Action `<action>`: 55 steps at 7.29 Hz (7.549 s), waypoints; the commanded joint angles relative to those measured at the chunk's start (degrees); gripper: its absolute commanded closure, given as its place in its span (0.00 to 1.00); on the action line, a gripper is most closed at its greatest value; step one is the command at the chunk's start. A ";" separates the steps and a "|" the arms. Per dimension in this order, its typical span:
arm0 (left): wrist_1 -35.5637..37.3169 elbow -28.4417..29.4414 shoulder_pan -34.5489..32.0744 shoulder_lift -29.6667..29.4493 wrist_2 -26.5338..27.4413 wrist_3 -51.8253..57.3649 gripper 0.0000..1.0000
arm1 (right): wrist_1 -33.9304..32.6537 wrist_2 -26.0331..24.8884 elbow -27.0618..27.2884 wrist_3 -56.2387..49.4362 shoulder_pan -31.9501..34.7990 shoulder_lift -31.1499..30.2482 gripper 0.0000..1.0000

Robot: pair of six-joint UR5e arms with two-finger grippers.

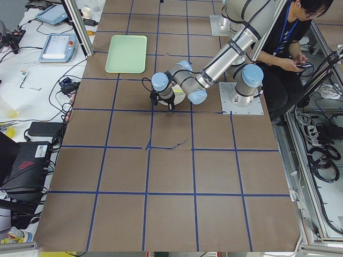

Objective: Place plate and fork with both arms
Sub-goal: 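Lower the left gripper to the white plate's rim and grasp it, then carry the plate with the left gripper onto the mint-green tray and release, then lift the left gripper away while the right gripper moves over the plate, then lower the right gripper and grasp the yellow fork on the plate, then move the fork with the right gripper off the plate onto the tray beside it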

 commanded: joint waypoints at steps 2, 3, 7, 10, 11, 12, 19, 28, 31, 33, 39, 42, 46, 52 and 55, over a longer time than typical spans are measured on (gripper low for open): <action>0.14 0.68 -0.07 -0.45 -0.09 -0.34 1.00 | 0.10 -0.06 -0.39 -0.06 0.05 0.00 0.00; -0.64 3.04 -0.15 -0.19 -0.27 -0.33 1.00 | 0.01 -0.15 -0.48 -0.06 0.05 0.00 0.00; -14.35 18.15 -3.73 -0.88 -10.33 -7.40 1.00 | 0.10 -0.24 -0.65 -0.59 -0.48 0.00 0.00; -5.22 27.71 -21.38 -9.11 -19.40 -26.94 1.00 | 0.01 -0.06 -0.05 -0.15 -0.48 0.09 0.00; -5.30 33.41 -24.38 -14.20 -19.69 -27.23 1.00 | -0.17 0.11 0.13 -0.24 -0.39 0.17 0.00; -5.22 39.13 -27.54 -19.56 -19.60 -28.27 1.00 | 0.01 0.20 0.31 -0.24 -0.39 0.17 0.00; 4.32 48.23 -35.40 -31.83 -19.52 -30.13 0.09 | -0.78 0.82 -0.12 -0.33 -0.39 1.31 0.00; -16.99 40.87 -24.41 -9.70 1.73 -14.49 0.00 | -33.28 5.47 -13.73 11.01 6.29 29.85 0.53; -16.91 37.78 -24.06 -6.96 2.02 -14.49 0.00 | -37.50 7.04 -14.19 11.80 7.26 35.05 0.59; -16.91 36.29 -22.40 -5.99 1.67 -14.49 0.00 | -37.70 7.14 -14.01 11.80 7.26 36.73 0.57; -16.38 34.35 -22.13 -4.93 1.67 -14.49 0.00 | -37.61 7.14 -13.75 11.54 7.26 38.49 0.54; -16.38 34.35 -22.13 -4.67 1.58 -14.49 0.00 | -37.52 6.71 -14.01 11.45 7.26 38.41 1.00; -16.38 34.35 -21.69 -4.49 1.67 -14.40 0.00 | -37.26 6.70 -14.36 13.90 7.17 35.61 1.00; -16.55 34.26 -22.12 -3.35 1.31 -14.57 0.00 | -36.38 7.23 -10.68 -0.42 -1.53 34.18 1.00; -16.64 33.39 -22.13 -3.09 1.05 -14.57 0.00 | -36.38 10.21 -9.53 4.40 -1.45 34.63 1.00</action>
